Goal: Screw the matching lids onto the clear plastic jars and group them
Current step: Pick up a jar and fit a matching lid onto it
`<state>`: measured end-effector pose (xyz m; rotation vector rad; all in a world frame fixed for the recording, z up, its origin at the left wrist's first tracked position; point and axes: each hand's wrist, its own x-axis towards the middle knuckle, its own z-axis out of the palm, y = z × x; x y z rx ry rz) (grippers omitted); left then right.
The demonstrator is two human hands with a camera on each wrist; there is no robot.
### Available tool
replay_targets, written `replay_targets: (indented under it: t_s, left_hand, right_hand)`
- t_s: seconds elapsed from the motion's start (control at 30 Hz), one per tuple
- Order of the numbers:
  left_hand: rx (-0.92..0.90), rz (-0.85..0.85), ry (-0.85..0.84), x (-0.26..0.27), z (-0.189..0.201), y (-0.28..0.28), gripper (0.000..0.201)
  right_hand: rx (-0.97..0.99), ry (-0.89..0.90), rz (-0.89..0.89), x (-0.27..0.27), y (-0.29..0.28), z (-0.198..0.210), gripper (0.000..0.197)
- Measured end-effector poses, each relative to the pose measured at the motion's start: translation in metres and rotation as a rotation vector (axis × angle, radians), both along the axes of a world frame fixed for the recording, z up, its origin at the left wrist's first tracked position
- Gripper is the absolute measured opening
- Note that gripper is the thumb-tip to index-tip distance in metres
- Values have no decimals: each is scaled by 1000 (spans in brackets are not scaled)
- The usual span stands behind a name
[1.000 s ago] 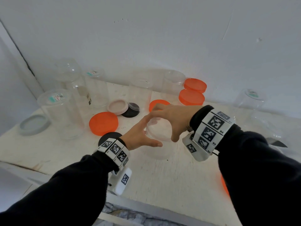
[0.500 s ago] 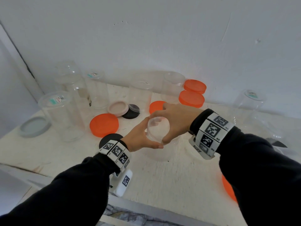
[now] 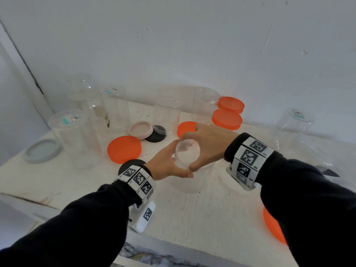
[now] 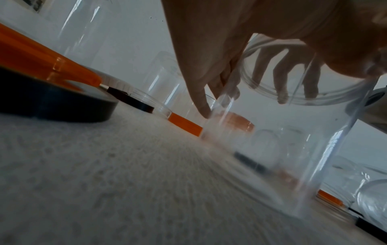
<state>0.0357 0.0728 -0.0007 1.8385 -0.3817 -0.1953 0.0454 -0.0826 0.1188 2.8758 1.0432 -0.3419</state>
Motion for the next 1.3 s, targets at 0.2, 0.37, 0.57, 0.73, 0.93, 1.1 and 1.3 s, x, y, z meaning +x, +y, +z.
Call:
replay_targets:
  t_s: [0.2, 0.37, 0.57, 0.73, 0.93, 1.1, 1.3]
  left_hand:
    - [17, -66, 37, 4, 3, 4, 95]
    - [67, -173, 104, 10, 8, 11, 103]
    - [67, -258, 169, 11, 9, 15, 110]
    - [98, -203, 164, 13, 3, 14, 105]
    - [119, -144, 109, 12, 0, 11, 95]
    - [96, -144, 86, 10, 1, 10, 89]
    - [101, -151, 67, 8, 0, 10, 89]
  right_hand:
    - [-42, 57, 28, 2, -12, -7, 88]
    - [-10, 171, 151, 6, -16, -2, 84]
    - [4, 123, 174, 10, -15, -9, 82]
    - [-12, 124, 194, 12, -15, -12, 89]
    - [-67, 50, 226, 12, -5, -8, 81]
    - [-52, -13, 217, 10, -6, -11, 80]
    - [22, -26, 160, 5, -8, -19, 79]
